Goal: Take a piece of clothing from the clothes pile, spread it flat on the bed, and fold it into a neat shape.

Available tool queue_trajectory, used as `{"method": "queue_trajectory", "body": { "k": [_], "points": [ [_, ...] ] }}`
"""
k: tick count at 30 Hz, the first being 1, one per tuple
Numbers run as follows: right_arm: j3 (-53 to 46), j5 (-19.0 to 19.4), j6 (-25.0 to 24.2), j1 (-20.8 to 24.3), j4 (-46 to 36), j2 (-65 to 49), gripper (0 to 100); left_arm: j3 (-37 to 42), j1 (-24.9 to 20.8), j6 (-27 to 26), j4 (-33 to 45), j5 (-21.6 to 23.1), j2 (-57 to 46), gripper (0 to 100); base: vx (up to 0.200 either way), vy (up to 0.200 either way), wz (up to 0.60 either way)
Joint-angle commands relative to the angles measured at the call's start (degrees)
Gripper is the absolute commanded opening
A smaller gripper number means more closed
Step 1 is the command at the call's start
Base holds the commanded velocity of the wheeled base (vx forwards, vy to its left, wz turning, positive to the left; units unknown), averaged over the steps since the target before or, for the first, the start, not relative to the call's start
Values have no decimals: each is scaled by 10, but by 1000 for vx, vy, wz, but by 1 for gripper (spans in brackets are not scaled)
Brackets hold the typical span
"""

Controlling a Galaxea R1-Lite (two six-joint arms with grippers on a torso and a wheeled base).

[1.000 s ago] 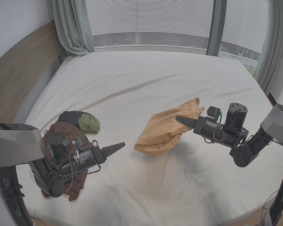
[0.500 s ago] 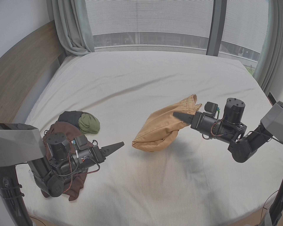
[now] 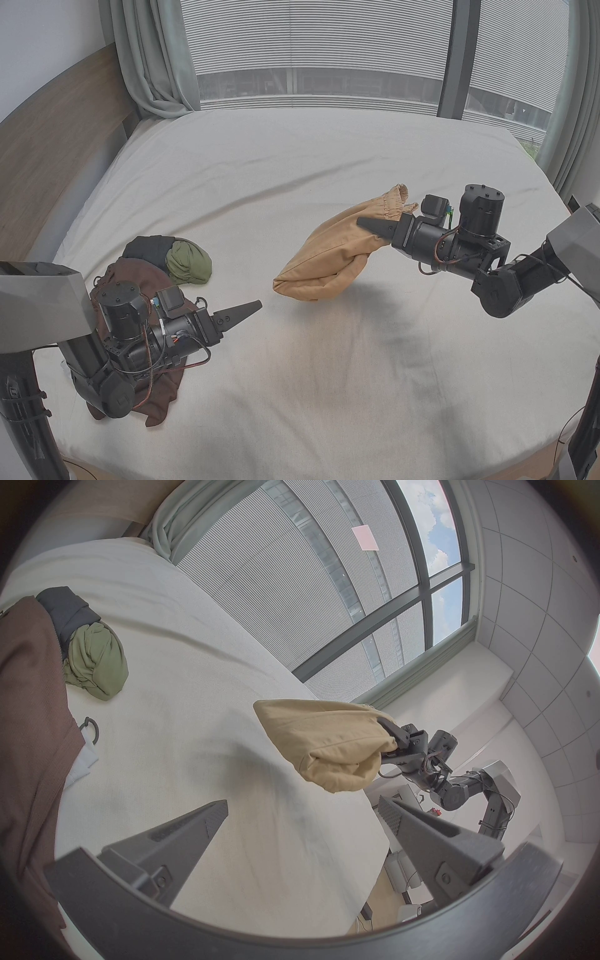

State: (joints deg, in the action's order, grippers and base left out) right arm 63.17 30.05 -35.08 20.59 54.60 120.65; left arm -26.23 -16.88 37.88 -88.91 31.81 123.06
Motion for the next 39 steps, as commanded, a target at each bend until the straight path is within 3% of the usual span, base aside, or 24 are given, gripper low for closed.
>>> {"method": "queue_trajectory", "body": {
  "k": [1,10,20,27,33,39],
  "points": [
    [84,0,2,0,-49,50,0,2,1,0,0,-1,-2,100,0,0,0],
    [237,-1,3,9,-141,111,0,0,9,-1,0,0,-2,100,0,0,0],
    [316,0,7,12,-160,222,0,-1,9,0,0,2,-1,100,0,0,0],
    [280,0,25,-1,-158,244,0,-1,11,0,0,3,2,100,0,0,0],
    [160,-1,48,-15,-143,199,0,-1,10,0,0,4,4,100,0,0,0],
    [93,-5,49,-27,-66,211,0,-1,10,0,0,4,3,100,0,0,0]
  ]
}}
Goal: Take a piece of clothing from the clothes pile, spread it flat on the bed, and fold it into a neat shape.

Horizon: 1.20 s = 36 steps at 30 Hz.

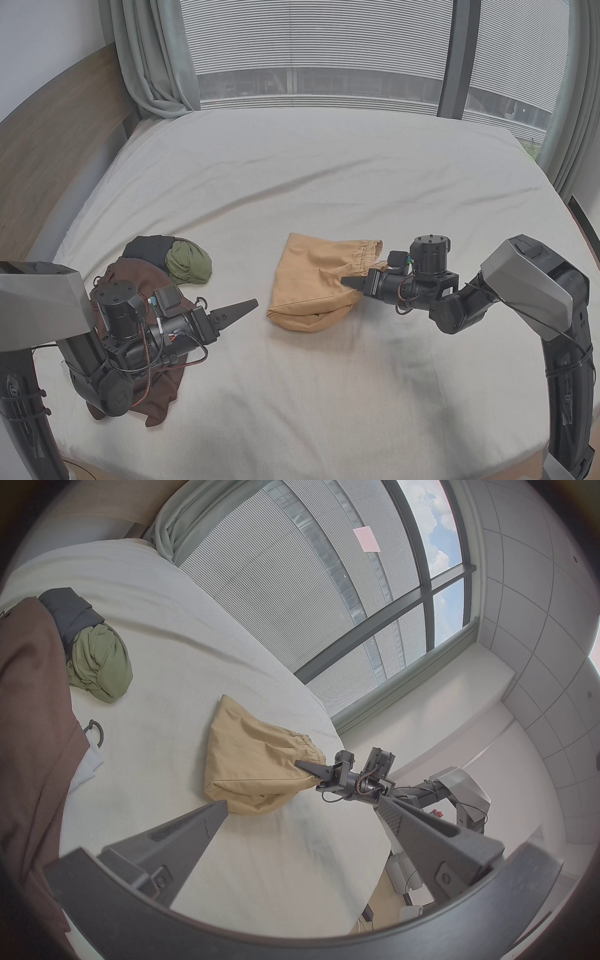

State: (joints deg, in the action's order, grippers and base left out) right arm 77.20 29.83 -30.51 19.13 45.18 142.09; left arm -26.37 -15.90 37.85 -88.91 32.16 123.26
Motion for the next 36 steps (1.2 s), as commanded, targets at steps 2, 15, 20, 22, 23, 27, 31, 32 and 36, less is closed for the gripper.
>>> {"method": "queue_trajectory", "body": {
  "k": [2,15,20,22,23,27,31,32,36],
  "points": [
    [-48,-3,3,-12,34,6,0,-1,0,0,0,0,1,100,0,0,0],
    [-50,-24,19,-15,45,30,100,-2,0,0,0,-2,0,100,0,0,0],
    [-58,-39,38,-36,43,18,100,-2,2,0,0,-2,-1,100,0,0,0],
    [-61,-42,49,-44,40,13,100,-2,3,0,0,-2,-2,100,0,0,0],
    [-65,-45,51,-49,40,8,100,-2,3,0,0,-2,-3,100,0,0,0],
    [-74,-48,56,-69,40,-20,100,-2,6,0,0,-1,-4,100,0,0,0],
    [-69,-48,58,-85,26,-45,100,-4,6,0,0,-2,-3,100,0,0,0],
    [-69,-48,59,-86,19,-56,100,-4,6,0,0,-2,-3,100,0,0,0],
    [-72,-48,60,-76,14,-80,100,-4,6,0,0,-2,-3,100,0,0,0]
  ]
}}
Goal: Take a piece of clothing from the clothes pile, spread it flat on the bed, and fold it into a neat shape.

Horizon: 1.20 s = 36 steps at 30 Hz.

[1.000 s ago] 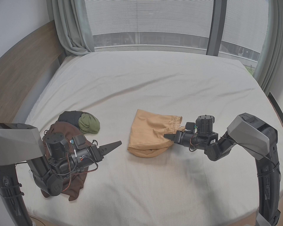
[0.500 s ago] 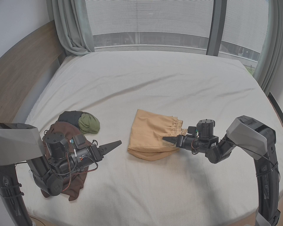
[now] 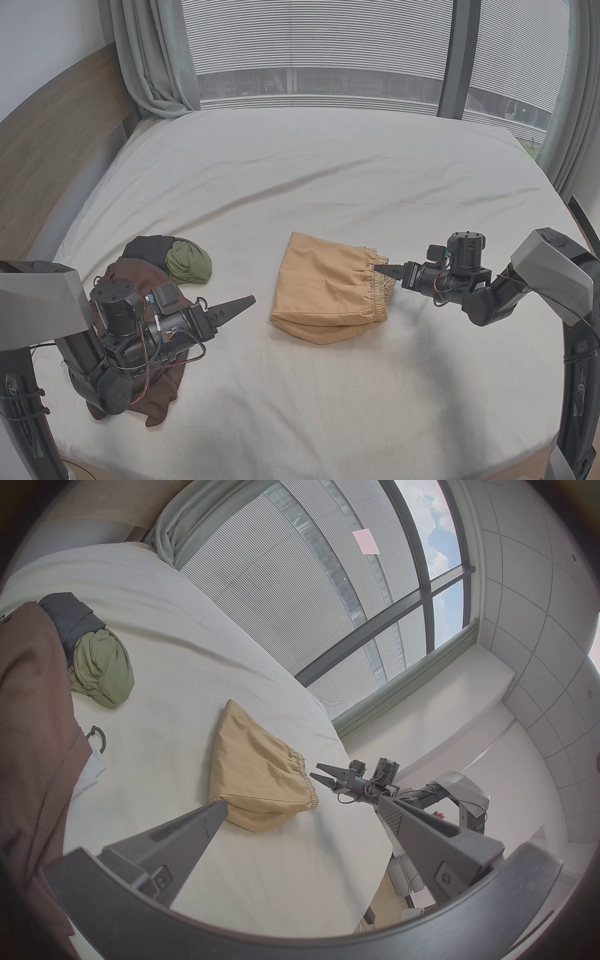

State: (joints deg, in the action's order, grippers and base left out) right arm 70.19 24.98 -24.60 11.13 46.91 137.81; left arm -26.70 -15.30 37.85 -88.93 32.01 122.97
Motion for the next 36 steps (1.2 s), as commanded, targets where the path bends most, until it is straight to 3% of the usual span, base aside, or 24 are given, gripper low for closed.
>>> {"method": "queue_trajectory", "body": {
  "k": [1,11,26,30,36],
  "points": [
    [-2,1,0,12,-3,-42,100,0,0,0,0,0,0,100,0,0,0],
    [-2,-2,-1,77,-5,-37,100,0,1,0,0,-1,1,100,0,0,0],
    [-1,-42,23,79,6,54,100,0,7,0,0,2,0,100,0,0,0],
    [-4,-43,18,79,6,43,100,2,8,2,-1,6,-6,100,0,0,0],
    [-76,-42,-19,91,49,-98,100,19,7,9,-1,60,-87,100,0,0,0]
  ]
}}
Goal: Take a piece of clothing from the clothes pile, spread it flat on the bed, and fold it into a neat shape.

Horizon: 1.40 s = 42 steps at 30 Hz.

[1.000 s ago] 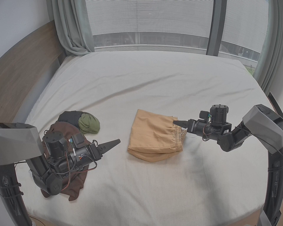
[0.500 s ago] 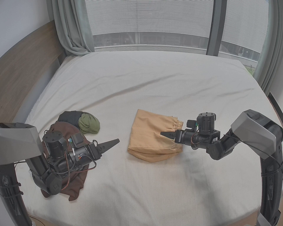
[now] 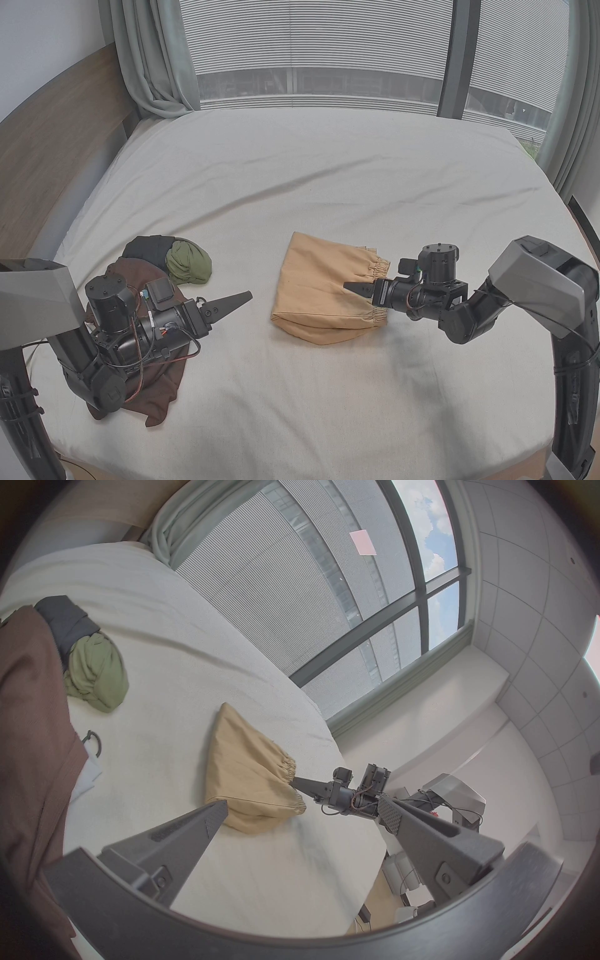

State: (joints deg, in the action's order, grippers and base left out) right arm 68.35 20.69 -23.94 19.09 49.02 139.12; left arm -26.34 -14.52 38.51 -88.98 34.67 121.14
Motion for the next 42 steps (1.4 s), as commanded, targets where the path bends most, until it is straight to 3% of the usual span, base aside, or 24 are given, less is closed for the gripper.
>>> {"method": "queue_trajectory", "body": {
  "k": [1,7,14,20,24,29,35,38,39,42],
  "points": [
    [-69,1,-27,11,28,-127,100,19,0,2,-1,39,-76,100,0,0,0],
    [-222,-2,27,-7,30,-287,100,74,3,2,1,113,-180,100,0,0,0],
    [-360,-2,111,-81,35,-397,100,149,-2,-25,2,124,-258,100,0,0,0],
    [-461,-1,132,-134,93,-505,100,225,-11,-135,1,129,-269,100,0,0,0],
    [-537,-1,135,-141,120,-583,100,263,-11,-215,4,125,-282,100,0,0,0],
    [-595,2,131,-142,128,-676,100,263,-9,-237,18,106,-329,100,0,0,0],
    [-661,2,127,-167,121,-818,100,263,-11,-240,126,87,-461,100,0,0,0],
    [-684,4,124,-187,111,-901,100,263,-11,-238,252,88,-592,100,0,0,0],
    [-684,4,123,-187,108,-908,100,263,-11,-238,262,88,-602,100,0,0,0],
    [-684,6,125,-194,44,-1012,100,262,-11,-235,368,93,-724,100,0,0,0]
  ]
}}
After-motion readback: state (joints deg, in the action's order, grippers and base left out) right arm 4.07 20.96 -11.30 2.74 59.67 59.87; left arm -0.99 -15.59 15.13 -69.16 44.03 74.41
